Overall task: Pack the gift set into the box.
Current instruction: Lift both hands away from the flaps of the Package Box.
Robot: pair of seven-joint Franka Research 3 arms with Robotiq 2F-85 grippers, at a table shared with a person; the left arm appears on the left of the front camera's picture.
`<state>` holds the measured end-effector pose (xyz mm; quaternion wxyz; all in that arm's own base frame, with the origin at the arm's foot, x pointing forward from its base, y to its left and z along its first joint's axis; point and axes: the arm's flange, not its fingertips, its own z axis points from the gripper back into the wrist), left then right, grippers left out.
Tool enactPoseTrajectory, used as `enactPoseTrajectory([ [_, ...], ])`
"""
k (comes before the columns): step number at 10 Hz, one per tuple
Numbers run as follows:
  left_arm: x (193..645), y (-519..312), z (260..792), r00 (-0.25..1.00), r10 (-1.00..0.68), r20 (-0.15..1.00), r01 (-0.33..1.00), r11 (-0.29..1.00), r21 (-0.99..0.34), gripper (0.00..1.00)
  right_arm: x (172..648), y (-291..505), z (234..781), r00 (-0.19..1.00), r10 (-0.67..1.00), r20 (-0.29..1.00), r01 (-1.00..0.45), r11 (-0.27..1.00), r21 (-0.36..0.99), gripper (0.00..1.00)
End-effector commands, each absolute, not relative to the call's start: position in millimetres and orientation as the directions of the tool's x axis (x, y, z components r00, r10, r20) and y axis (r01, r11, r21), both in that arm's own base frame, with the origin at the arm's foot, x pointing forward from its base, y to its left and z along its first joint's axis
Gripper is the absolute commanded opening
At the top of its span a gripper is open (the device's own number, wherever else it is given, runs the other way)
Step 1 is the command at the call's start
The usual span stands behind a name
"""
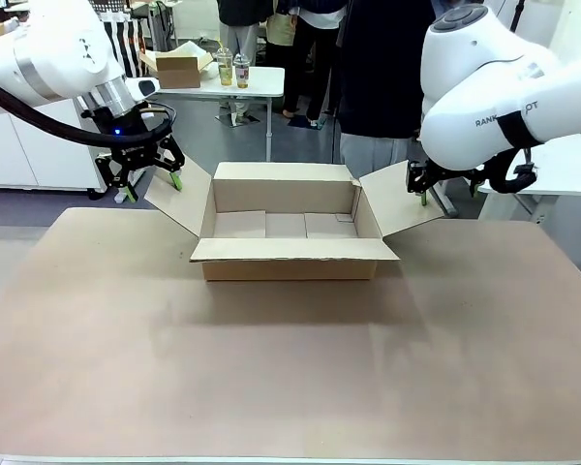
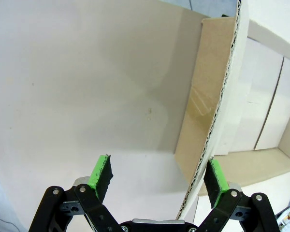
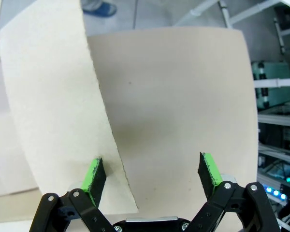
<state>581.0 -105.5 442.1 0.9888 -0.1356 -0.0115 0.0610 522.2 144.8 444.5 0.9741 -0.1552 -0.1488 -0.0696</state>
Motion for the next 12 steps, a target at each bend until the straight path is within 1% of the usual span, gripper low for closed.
enactPoseTrajectory([
  [1, 580.0, -104.6, 443.3, 0.990, 0.140, 0.014, -0.132, 0.959, -0.251, 1.00, 523.5, 144.3, 448.9, 0.946, -0.078, 0.316, 0.179, 0.936, -0.304, 1.00],
  [12, 580.0, -104.6, 443.3, 0.990, 0.140, 0.014, -0.132, 0.959, -0.251, 1.00, 523.5, 144.3, 448.9, 0.946, -0.078, 0.316, 0.179, 0.936, -0.304, 1.00],
])
